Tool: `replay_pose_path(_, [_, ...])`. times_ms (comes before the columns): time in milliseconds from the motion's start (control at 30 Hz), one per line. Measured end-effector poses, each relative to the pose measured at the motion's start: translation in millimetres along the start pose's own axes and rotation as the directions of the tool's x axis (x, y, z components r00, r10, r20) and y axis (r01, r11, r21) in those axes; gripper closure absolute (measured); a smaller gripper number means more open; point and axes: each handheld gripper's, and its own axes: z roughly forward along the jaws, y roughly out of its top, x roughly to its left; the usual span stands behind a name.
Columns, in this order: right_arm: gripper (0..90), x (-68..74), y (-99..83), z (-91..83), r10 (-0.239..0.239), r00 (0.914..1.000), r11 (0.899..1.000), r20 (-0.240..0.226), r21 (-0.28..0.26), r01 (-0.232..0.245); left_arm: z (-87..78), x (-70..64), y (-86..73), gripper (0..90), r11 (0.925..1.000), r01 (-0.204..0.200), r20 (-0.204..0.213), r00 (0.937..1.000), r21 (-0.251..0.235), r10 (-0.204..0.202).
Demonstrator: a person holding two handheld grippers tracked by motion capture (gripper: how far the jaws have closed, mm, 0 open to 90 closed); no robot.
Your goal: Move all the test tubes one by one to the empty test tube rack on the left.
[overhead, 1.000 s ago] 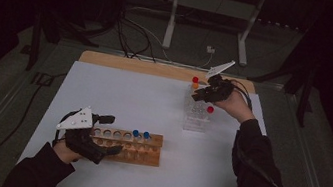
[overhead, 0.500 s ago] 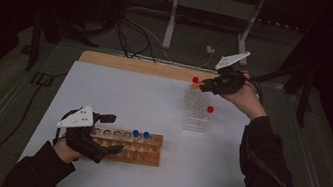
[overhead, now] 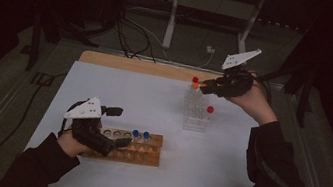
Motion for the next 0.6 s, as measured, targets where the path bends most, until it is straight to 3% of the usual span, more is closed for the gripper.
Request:
replay_pose_path(200, [70.0,19.1,8.5,-1.8,-0.032,0.9985,0.999,-0.044,0.006,0.032,14.6,-0.7,23.2,1.7,0.9999,-0.011,0.004,0.9999,0.005,0.010])
replay_pose_path(500, [70.0,41.6,24.7,0.8,-0.072,0.9904,0.997,-0.118,-0.037,0.068,42.3,-1.3,48.4,7.7,0.9995,-0.033,-0.011,0.9994,-0.002,0.033])
replay_pose_path(600, [70.0,48.0,30.1,5.8,-0.083,0.9857,0.996,-0.147,-0.032,0.079,51.6,1.7,53.7,16.4,0.9991,-0.041,-0.026,0.9988,0.004,0.041])
